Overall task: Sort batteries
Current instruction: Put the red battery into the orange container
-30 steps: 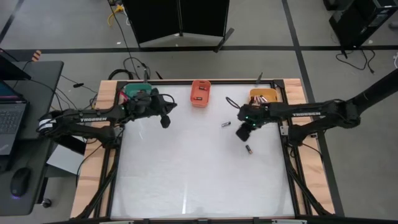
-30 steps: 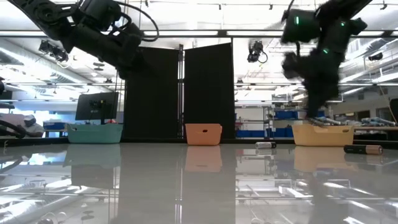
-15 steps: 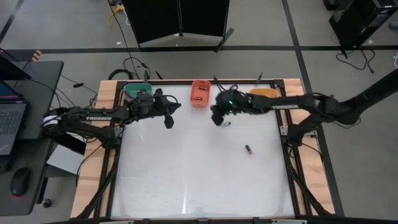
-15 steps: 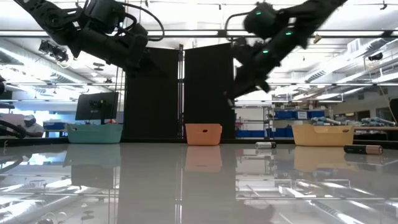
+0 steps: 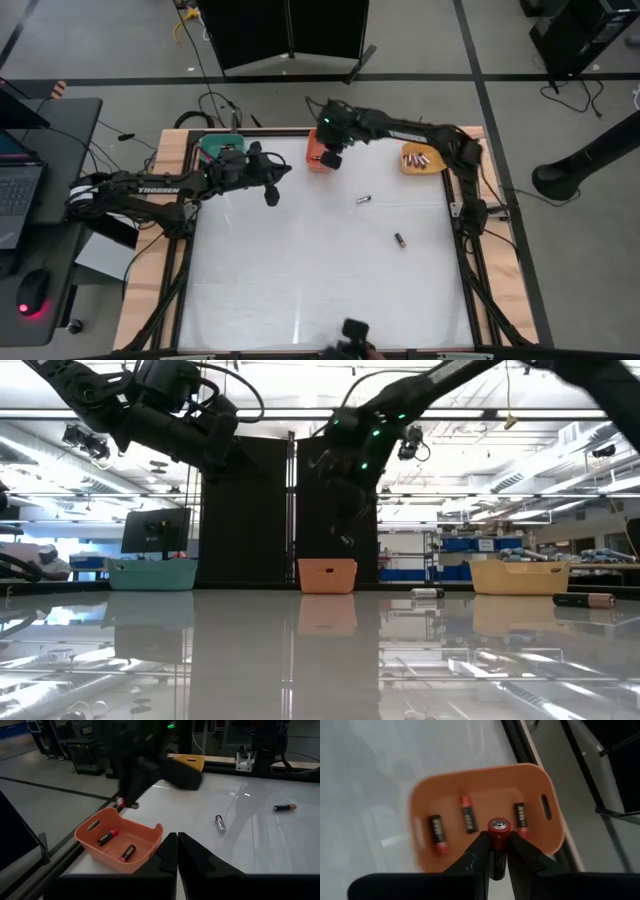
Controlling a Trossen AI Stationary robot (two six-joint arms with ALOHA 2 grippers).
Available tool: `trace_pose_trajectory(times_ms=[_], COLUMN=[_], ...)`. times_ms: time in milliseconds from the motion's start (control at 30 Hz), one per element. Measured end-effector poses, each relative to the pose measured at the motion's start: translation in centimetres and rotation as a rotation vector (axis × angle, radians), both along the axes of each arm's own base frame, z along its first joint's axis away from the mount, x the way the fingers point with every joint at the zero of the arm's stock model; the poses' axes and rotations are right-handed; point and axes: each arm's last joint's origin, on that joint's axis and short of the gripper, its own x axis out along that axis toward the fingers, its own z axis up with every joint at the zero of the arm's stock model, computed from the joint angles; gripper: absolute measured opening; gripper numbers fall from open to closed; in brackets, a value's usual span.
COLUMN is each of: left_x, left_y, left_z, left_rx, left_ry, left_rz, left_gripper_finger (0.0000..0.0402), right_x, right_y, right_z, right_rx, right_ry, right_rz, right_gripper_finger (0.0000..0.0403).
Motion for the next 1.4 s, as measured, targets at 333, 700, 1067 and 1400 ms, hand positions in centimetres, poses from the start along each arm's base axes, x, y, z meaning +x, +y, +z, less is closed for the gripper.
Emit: trace_pose_trajectory(times_ms=[333, 700, 1067, 1400], left_x=[0.0, 0.0, 0.1, 0.2], left_y=[0.0, 0.0, -0.4, -0.5], left_z=[0.0, -0.1, 0.0, 0.0], left_rx=[0.007, 0.003, 0.006, 0.007], left_ry=[0.006, 0.010, 0.002, 0.002], left_rz=[-0.006, -0.012, -0.031, -0.031], left_gripper_finger=[0.0017, 0.0017, 0.0017, 0.0017], right_x=[3.2, 3.8, 4.0, 3.3], right_y=[-4.7, -5.4, -5.4, -5.2], right_z=[-3.2, -5.1, -5.1, -7.2], right_rx=[0.021, 0.073, 0.120, 0.169], right_ry=[0.181, 0.207, 0.156, 0.197], right_rz=[0.098, 0.151, 0.167, 0.162], right_gripper_finger=[0.0055, 0.0055, 0.0055, 0.0058])
